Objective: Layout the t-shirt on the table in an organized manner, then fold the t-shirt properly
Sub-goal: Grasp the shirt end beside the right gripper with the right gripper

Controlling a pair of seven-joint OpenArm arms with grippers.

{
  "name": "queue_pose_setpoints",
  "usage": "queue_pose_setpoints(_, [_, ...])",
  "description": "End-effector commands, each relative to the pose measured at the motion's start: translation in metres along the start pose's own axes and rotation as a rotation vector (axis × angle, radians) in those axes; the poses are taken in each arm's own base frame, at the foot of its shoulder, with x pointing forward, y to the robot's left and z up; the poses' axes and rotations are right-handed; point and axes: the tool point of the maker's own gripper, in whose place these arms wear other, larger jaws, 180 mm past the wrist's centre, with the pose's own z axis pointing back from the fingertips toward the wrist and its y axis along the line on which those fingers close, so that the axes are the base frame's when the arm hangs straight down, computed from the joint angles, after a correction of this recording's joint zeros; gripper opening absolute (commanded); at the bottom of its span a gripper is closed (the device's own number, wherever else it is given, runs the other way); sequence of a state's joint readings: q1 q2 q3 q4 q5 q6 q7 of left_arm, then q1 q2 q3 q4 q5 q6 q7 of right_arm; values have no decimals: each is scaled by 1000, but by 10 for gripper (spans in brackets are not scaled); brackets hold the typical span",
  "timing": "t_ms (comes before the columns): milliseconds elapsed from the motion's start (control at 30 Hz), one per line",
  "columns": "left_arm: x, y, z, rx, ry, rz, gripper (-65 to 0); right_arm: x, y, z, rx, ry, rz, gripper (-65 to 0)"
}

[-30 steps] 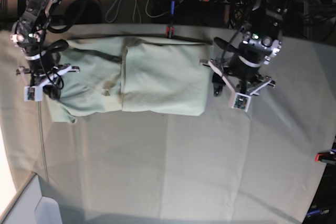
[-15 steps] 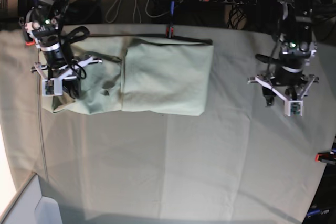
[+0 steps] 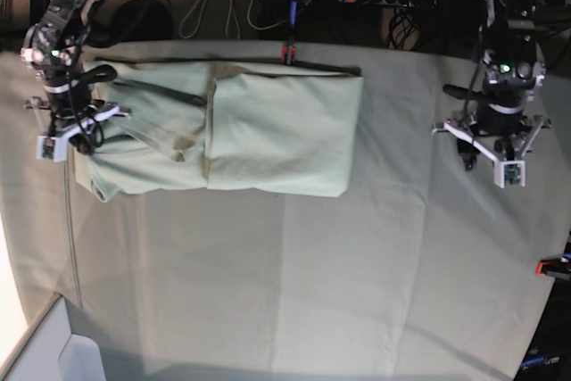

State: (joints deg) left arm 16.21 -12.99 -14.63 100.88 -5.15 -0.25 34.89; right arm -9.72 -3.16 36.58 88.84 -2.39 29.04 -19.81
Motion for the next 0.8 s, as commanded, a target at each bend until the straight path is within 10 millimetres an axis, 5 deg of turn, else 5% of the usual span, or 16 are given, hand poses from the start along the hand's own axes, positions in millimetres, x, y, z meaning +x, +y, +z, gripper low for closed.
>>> queue_pose_setpoints(0, [14,5,2,12,-47,-7,-383,12,-7,1,-17,-45,-6,-650])
queue_pose_setpoints(167, [15,2,2,6,-49,-9,-383,9,-17,2,-31,-34,6,-650])
queue_pose_setpoints(400, [16,2,1,5,-52,-9,-383,-24,-17,10,-25,79,16,-647])
queue_pose_setpoints(633, [16,2,1,5,-52,-9,-383,-33,-17,11,-26,140,16,-399])
queue_pose_setpoints(767, [16,2,1,5,-52,-9,-383,-18,-20,7,-37,105,11,-348])
